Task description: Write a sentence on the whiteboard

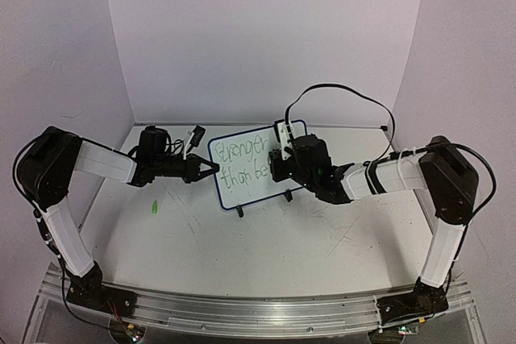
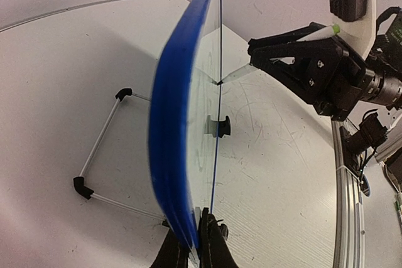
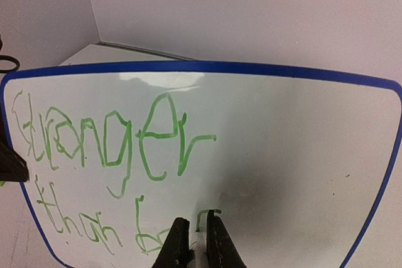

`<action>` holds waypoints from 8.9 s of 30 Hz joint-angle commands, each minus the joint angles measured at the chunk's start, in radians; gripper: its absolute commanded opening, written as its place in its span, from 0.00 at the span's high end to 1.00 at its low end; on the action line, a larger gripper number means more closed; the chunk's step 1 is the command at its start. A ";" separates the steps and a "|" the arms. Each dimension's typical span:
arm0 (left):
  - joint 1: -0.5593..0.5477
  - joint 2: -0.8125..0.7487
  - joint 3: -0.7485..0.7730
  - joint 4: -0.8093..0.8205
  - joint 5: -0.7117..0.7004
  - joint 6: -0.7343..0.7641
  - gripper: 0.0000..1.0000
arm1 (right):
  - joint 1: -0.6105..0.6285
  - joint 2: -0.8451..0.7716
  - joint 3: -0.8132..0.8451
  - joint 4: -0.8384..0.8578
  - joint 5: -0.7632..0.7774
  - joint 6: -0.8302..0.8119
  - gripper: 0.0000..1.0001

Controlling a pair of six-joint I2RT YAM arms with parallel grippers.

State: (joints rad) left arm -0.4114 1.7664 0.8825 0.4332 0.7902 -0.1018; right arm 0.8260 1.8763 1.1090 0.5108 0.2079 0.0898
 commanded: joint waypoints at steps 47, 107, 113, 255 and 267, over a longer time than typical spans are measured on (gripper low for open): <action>0.011 0.002 0.010 -0.070 -0.144 0.128 1.00 | 0.003 0.036 0.040 0.015 0.048 0.010 1.00; 0.010 0.009 0.018 -0.079 -0.144 0.134 1.00 | -0.021 -0.008 -0.036 0.034 -0.036 0.014 1.00; 0.011 0.008 0.019 -0.080 -0.144 0.133 1.00 | -0.019 -0.009 -0.057 0.034 -0.039 0.027 1.00; 0.010 0.010 0.021 -0.088 -0.142 0.135 1.00 | -0.042 -0.005 -0.070 0.002 0.047 0.059 1.00; 0.009 0.005 0.012 -0.088 -0.142 0.140 1.00 | -0.051 -0.006 0.008 0.003 0.084 0.015 1.00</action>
State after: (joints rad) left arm -0.4126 1.7660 0.8955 0.4040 0.7898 -0.0830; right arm 0.7855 1.8587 1.0533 0.4761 0.2485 0.1290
